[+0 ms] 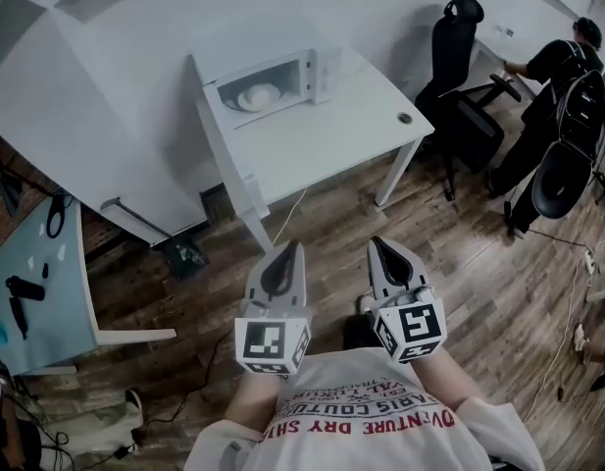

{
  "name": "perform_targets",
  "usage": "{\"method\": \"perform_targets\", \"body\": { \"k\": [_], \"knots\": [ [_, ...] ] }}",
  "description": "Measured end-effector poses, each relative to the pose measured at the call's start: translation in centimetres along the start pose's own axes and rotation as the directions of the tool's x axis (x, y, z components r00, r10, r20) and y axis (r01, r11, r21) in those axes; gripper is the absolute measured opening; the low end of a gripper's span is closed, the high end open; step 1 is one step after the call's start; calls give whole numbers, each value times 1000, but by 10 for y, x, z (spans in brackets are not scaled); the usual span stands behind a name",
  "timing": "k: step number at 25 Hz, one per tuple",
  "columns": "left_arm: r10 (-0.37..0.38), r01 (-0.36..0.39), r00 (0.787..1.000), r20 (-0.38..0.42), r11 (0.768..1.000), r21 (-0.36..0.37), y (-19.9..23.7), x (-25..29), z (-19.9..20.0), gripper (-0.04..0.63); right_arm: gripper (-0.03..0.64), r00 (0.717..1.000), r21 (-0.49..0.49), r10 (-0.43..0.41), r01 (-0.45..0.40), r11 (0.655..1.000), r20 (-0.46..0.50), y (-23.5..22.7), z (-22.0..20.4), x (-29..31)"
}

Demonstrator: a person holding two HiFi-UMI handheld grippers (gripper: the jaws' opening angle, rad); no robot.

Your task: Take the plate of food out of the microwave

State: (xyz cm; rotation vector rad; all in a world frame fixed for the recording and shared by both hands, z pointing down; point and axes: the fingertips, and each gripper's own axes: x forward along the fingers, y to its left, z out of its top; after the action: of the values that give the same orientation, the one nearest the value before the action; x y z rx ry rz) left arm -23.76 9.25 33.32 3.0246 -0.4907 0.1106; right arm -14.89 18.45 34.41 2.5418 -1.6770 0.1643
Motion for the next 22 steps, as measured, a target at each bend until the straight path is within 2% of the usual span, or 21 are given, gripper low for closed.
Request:
{"method": "perform_targets", "body": {
  "k": [6,11,15,18,22],
  "knots": [
    [110,-109,994,9,994,-23,-9,60,13,6,11,989,47,147,-147,988,-10,-51,13,55],
    [245,-243,969,29,969,-45,-10,112,25,6,11,961,11,277,-277,961,-11,-92,26,97],
    [274,-270,961,29,957,-108,-25,150,21,6,11,939,17,344,-343,939,-21,-127,24,120],
    [289,-283,957,22,948,-144,-36,173,15,6,11,933,-2,357,-358,934,-45,-150,18,133],
    [308,-304,951,-3,939,-161,-37,195,6,6,11,922,7,384,-384,923,-47,-168,13,151]
  ]
}}
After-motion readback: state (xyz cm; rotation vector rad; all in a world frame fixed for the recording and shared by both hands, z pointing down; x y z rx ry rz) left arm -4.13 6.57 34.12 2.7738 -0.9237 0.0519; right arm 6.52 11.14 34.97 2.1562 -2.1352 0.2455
